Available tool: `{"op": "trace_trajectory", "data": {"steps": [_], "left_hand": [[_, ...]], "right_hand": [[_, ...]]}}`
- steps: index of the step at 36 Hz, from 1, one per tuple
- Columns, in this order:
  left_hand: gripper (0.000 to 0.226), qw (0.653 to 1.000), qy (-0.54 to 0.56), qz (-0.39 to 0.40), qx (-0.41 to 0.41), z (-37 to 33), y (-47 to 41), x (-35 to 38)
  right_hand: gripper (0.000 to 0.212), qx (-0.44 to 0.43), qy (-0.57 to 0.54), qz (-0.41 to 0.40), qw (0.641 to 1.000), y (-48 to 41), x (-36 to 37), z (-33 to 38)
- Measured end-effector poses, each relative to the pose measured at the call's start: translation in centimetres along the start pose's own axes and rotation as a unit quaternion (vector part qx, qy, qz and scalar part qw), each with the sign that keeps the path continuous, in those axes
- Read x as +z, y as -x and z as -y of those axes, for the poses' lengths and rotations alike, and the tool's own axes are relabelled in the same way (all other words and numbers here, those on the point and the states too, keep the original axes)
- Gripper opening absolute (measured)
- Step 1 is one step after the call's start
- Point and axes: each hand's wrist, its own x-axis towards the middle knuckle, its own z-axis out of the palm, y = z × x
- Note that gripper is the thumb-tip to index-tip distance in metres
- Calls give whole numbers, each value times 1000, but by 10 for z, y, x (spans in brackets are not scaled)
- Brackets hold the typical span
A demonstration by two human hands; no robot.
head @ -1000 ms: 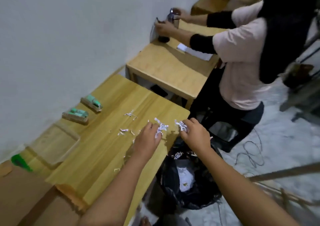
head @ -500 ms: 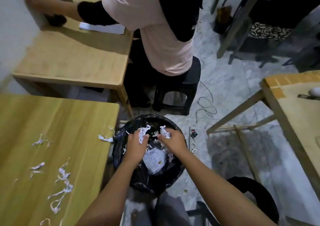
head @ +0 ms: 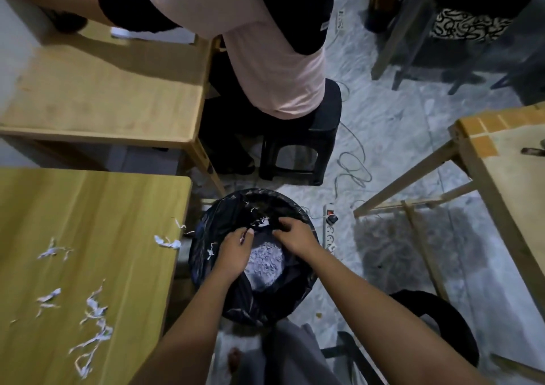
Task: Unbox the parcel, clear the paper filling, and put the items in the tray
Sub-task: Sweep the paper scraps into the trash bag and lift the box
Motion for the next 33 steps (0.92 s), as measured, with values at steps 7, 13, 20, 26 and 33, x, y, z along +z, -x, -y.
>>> {"op": "trace_trajectory", "data": {"steps": [7, 13, 20, 26, 33], "left_hand": [[34, 989, 47, -91, 104, -20, 30, -47], [28, 958, 87, -241, 130, 6, 66, -108], [23, 890, 96, -446, 15, 126, 117, -163], [38, 861, 52, -474, -176, 219, 153, -166], [48, 863, -18, -452, -223, 248, 170, -156]], "right_hand": [[43, -109, 23, -48, 993, 20, -3, 62], [45, -232, 103, -42, 966, 28, 37, 118], [54, -324, 255, 18, 911, 28, 120, 137], [67, -342, 360, -23, 868, 40, 173, 128], [97, -378, 353, 13, 856, 84, 217, 110]]}}
